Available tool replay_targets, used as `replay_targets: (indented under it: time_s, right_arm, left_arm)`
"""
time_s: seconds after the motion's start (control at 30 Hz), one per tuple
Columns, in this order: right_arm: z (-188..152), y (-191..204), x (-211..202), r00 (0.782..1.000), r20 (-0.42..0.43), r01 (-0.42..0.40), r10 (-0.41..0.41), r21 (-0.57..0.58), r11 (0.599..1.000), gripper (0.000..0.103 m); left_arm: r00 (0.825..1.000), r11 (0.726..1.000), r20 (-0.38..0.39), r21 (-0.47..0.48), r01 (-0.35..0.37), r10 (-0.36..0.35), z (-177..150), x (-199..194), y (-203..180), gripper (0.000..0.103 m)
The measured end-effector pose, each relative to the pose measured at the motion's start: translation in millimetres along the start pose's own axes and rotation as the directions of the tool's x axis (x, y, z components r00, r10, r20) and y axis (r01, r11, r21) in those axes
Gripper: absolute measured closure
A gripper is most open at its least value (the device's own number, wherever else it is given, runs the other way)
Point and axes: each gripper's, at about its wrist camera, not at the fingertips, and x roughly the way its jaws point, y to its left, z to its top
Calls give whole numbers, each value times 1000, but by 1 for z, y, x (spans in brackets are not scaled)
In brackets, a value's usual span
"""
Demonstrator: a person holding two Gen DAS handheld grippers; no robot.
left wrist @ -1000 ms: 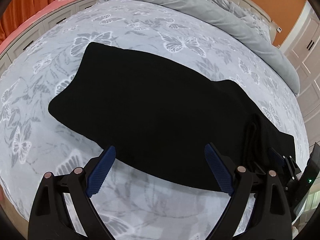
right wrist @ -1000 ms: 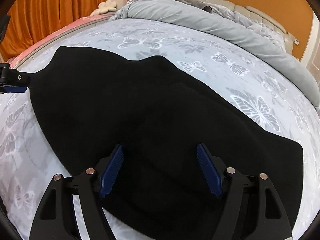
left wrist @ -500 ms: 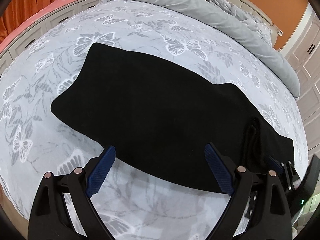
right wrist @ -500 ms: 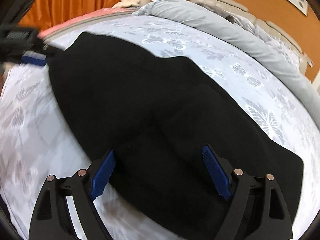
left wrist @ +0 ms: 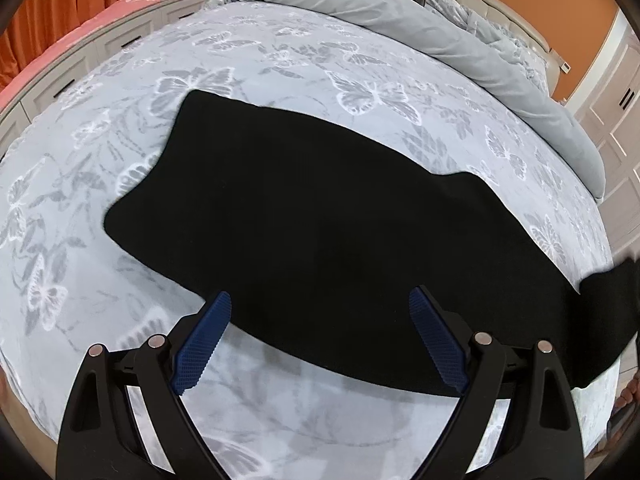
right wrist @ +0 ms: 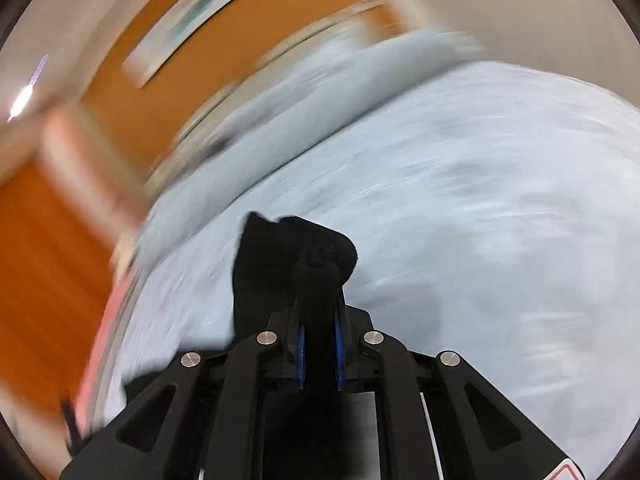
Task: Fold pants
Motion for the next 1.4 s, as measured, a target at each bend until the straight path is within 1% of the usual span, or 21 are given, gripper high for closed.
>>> replay_targets:
  time_s: [0.1, 0.13, 0.2, 0.23, 0.3, 0.37, 0.47, 0.53, 0.57, 0.6, 0.67, 0.73, 0.83, 0.93, 1.0, 1.1, 1.2, 1.23, 1.27, 1.3, 1.4]
  right_arm:
    - [9, -106, -28, 981, 32, 180, -189, 180, 967, 92]
    - [8, -132, -33, 975, 22, 212, -222, 223, 952, 90]
    - [-2, -179, -32, 975, -77, 220, -207, 298, 929, 86]
    - [-6, -186, -34, 970, -95, 243, -225, 293, 925, 78]
    - [-4, -176, -42, 952, -83, 305, -294, 207, 930, 75]
    - [2, -161, -55, 958, -43, 288, -285, 137, 948, 45]
    - [2, -148, -61, 971, -36, 237, -235, 71, 969, 40]
    - [-3, -144, -49, 960, -98, 266, -262, 27, 964, 40]
    - [-9, -147, -39, 946, -154, 292, -285, 24, 956, 41]
    - [-14, -153, -41, 945, -173, 288, -279, 31, 957, 46]
    - [-20, -160, -35, 937, -199, 299, -287, 37, 953, 98]
    - [-18, -157, -38, 945, -190, 281, -267, 50, 958, 99]
    - [0, -131, -52, 971, -106, 216, -215, 1, 976, 99]
    - [33, -97, -79, 995, 26, 102, -101, -48, 994, 100]
    - [49, -84, -85, 995, 75, 70, -64, -74, 995, 100]
    - [50, -103, -68, 991, 44, 127, -124, -68, 990, 100]
    - [21, -162, -16, 964, -123, 238, -235, 6, 971, 100]
    - [10, -179, -5, 953, -178, 255, -247, 25, 967, 101]
    - [3, -185, -8, 963, -156, 227, -219, 33, 973, 101]
    - [4, -183, -11, 963, -157, 226, -219, 28, 974, 99]
    - [10, -166, -33, 963, -110, 249, -245, 24, 968, 75]
  left_arm:
    - [1000, 1000, -9, 22, 13, -13, -5, 5, -20, 15]
    - [1000, 999, -7, 41, 15, -14, -8, 7, -31, 15]
    - [1000, 996, -4, 90, 21, -21, -15, 10, -57, 15]
    - [1000, 994, -3, 106, 25, -25, -18, 11, -67, 15]
    - [999, 988, -4, 148, 47, -47, -27, 13, -93, 15]
    - [996, 978, -14, 191, 89, -88, -39, 14, -121, 15]
    - [992, 956, 2, 265, 125, -130, -55, 13, -151, 15]
    - [989, 926, 43, 360, 116, -141, -71, 10, -172, 15]
    - [987, 907, 64, 407, 111, -149, -79, 7, -181, 14]
    - [983, 889, 79, 444, 112, -163, -86, 5, -188, 15]
    - [978, 860, 87, 496, 122, -189, -94, 2, -199, 14]
    - [974, 823, 95, 555, 121, -207, -106, -2, -215, 14]
    - [970, 802, 111, 588, 111, -216, -117, -6, -228, 14]
    - [969, 809, 109, 575, 121, -223, -118, -5, -231, 14]
    - [970, 817, 109, 565, 118, -216, -117, -2, -229, 14]
    - [975, 830, 111, 547, 103, -194, -113, 3, -223, 14]
    - [979, 857, 105, 506, 98, -174, -103, 9, -213, 14]
    - [980, 867, 98, 488, 103, -172, -99, 10, -209, 14]
    - [981, 875, 93, 472, 107, -170, -96, 11, -206, 14]
    - [981, 881, 89, 459, 112, -170, -93, 10, -202, 14]
    - [979, 912, 90, 387, 133, -181, -79, 3, -186, 14]
